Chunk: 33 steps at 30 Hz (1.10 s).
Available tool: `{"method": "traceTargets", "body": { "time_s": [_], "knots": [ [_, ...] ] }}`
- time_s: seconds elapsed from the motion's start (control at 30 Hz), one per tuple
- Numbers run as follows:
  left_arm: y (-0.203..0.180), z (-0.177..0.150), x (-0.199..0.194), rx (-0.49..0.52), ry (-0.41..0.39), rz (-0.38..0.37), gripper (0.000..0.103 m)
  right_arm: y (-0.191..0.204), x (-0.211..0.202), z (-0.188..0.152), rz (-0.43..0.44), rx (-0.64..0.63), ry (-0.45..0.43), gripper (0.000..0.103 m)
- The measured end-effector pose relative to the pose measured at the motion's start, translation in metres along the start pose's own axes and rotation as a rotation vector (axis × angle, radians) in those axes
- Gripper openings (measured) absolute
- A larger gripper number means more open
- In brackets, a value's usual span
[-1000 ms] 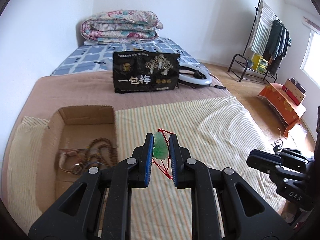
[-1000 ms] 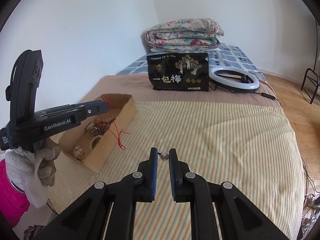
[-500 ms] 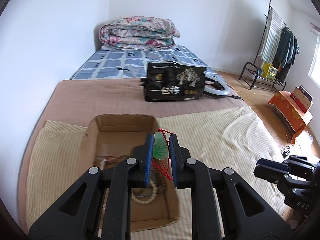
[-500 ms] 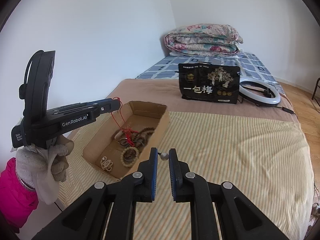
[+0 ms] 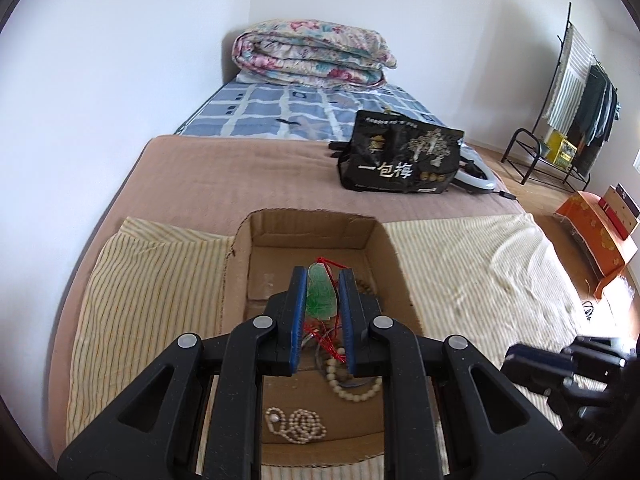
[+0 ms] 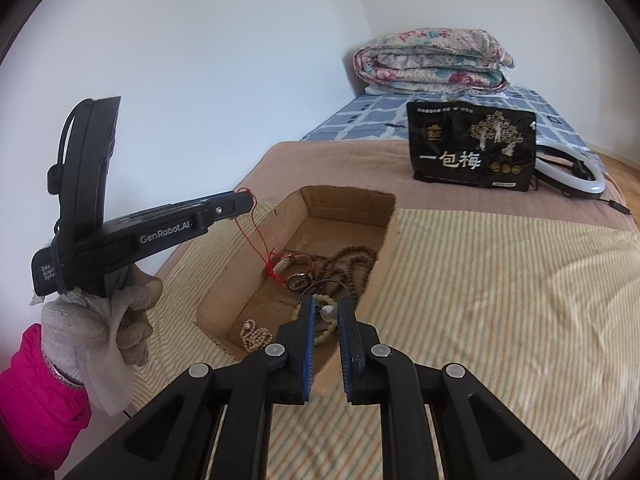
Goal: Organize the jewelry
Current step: 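Carry the jade pendant and white bead with both tools over the box, then open both tools to drop the pendant and bead into the box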
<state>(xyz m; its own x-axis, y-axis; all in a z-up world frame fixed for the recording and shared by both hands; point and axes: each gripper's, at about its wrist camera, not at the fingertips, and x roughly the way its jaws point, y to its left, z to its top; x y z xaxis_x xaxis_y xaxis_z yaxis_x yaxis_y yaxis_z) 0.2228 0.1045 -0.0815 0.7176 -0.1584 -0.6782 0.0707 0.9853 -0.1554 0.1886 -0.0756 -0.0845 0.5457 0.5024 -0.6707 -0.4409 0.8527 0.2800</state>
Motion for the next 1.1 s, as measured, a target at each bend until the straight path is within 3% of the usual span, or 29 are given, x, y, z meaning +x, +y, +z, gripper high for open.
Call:
{"method": "traceTargets", "body": {
  "time_s": [0.53, 0.93, 1.1],
  "knots": [
    [0.016, -0.019, 0.024, -0.022, 0.044, 0.013, 0.015, 0.013, 0.046, -0.011, 0.008, 0.000, 0.071, 0.009],
    [0.019, -0.022, 0.025, -0.015, 0.042, 0.019, 0.015, 0.019, 0.055, -0.011, 0.001, -0.018, 0.077, 0.011],
    [0.018, -0.023, 0.025, -0.006, 0.042, 0.023, 0.015, 0.021, 0.054, -0.011, -0.001, -0.030, 0.070, 0.024]
  ]
}}
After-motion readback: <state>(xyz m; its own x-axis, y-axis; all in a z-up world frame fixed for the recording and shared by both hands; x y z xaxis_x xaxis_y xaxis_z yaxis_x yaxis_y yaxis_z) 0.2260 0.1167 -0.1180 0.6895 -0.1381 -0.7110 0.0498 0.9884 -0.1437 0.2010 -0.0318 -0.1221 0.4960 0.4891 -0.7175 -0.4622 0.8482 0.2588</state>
